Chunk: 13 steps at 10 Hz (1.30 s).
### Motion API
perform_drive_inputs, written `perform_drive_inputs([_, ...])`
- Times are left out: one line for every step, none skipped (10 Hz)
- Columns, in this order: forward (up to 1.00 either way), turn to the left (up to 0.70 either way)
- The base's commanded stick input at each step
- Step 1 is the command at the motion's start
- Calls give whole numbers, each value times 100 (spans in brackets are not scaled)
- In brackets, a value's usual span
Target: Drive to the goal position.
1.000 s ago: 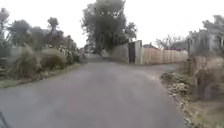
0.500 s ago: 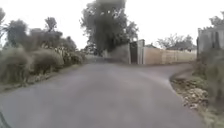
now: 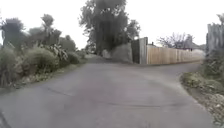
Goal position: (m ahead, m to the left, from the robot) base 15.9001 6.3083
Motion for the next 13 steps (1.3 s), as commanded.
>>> perform_drive_inputs([100, 0])
perform_drive_inputs([100, 0])
perform_drive_inputs([100, 0])
perform_drive_inputs([100, 0])
perform_drive_inputs([100, 0])
perform_drive_inputs([100, 0])
perform_drive_inputs([100, 0])
perform_drive_inputs([100, 0])
perform_drive_inputs([100, 0])
perform_drive_inputs([100, 0])
perform_drive_inputs([100, 0])
perform_drive_inputs([100, 0])
perform_drive_inputs([100, 0])
